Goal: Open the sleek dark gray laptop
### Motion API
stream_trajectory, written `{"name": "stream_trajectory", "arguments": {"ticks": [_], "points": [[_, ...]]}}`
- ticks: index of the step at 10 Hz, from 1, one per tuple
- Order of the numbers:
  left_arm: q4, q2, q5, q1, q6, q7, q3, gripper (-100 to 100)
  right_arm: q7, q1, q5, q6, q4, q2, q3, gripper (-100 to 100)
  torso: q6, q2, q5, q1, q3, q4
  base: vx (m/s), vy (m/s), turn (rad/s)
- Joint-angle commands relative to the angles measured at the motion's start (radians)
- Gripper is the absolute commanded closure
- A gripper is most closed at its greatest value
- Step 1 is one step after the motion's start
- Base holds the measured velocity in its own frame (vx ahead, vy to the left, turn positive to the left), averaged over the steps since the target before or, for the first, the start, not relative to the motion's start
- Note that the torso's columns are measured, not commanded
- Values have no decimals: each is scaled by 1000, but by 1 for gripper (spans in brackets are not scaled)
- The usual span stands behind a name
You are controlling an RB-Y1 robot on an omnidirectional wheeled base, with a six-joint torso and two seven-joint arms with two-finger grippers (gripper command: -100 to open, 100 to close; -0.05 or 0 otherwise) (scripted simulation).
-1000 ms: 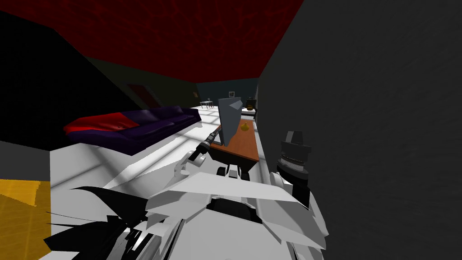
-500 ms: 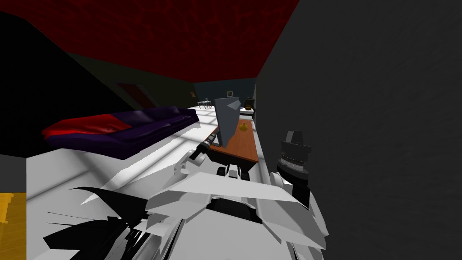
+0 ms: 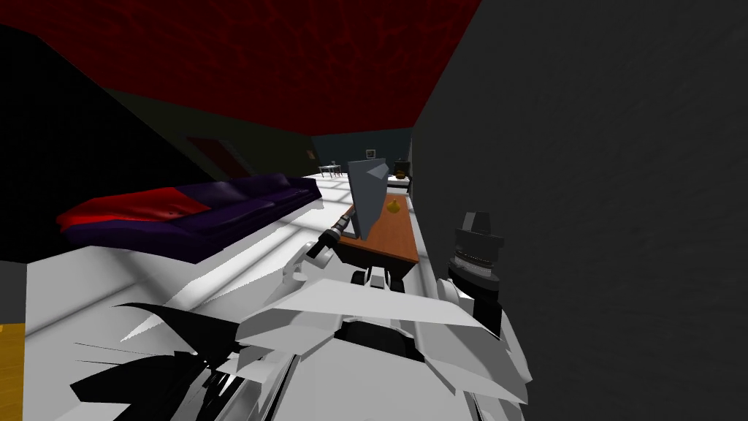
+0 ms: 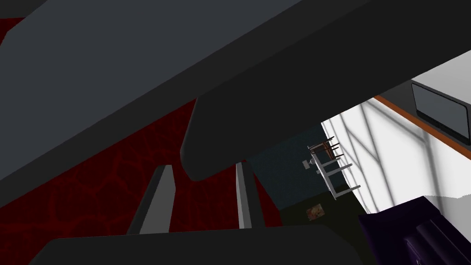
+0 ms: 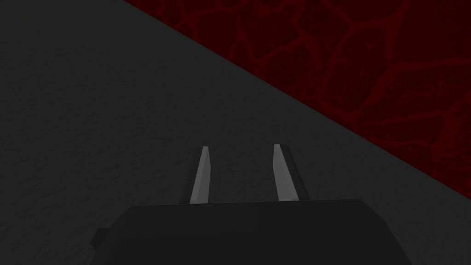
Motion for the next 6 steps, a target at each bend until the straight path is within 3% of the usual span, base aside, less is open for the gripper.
{"name": "stream_trajectory", "arguments": {"ticks": [1,3,5,6], "points": [[38,-49,53,0,-24,57,-5,100,0,0,0,0,0,0,0,0,-2,-2,2,6,-1,-1,7,207,-13],[54,-75,80,-3,-37,85,-7,100,0,0,0,0,0,0,0,0,-6,-5,5,12,-3,-5,7,169,-1],[79,-114,121,-8,-57,127,-10,100,0,0,0,0,0,0,0,0,-2,-6,2,1,-3,-6,29,120,51],[63,-97,108,-15,-62,110,-2,100,0,0,0,0,0,0,0,0,2,-6,1,-2,-3,-6,14,76,19]]}}
